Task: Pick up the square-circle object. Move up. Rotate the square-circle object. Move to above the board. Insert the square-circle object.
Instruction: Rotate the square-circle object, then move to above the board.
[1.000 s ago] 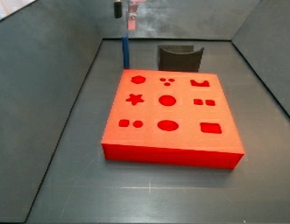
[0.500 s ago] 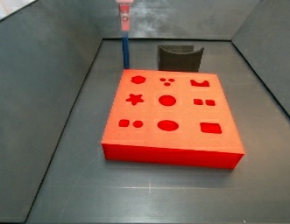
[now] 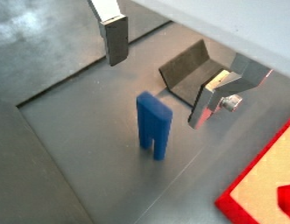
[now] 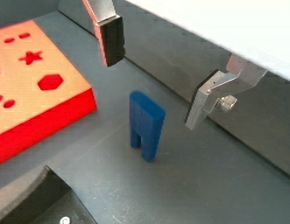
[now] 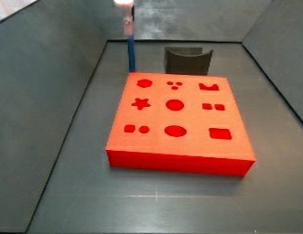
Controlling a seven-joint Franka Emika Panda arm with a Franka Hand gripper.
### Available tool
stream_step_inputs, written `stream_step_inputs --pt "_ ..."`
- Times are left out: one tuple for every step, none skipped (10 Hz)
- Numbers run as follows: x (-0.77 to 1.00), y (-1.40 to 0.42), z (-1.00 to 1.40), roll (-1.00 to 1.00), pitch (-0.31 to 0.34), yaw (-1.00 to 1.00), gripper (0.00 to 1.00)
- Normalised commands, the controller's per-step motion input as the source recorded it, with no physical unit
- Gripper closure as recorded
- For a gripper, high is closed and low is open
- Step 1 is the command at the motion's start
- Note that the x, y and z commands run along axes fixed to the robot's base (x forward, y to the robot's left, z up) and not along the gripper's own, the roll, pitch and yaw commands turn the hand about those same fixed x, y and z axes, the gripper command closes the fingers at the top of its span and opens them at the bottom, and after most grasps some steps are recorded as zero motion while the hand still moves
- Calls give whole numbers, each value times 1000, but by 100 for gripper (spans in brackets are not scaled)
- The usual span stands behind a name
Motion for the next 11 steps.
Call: stream_step_inputs --pt "20 4 -1000 -10 -15 -71 0" --pt "21 9 -1000 -11 -24 -63 0" --pt "21 10 -874 -13 -30 -59 0" --pt "23 11 -720 -15 -35 -56 0" --pt "23 12 -517 -19 -34 -52 0" --pt "28 13 -367 -21 -33 -50 0" --pt "33 13 -225 -24 -31 -49 0" --pt "0 0 0 -28 -18 -47 100" --pt "68 106 1000 -81 25 13 100" --pt "62 106 1000 -83 40 11 100" --pt "54 100 1000 -85 62 -1 100"
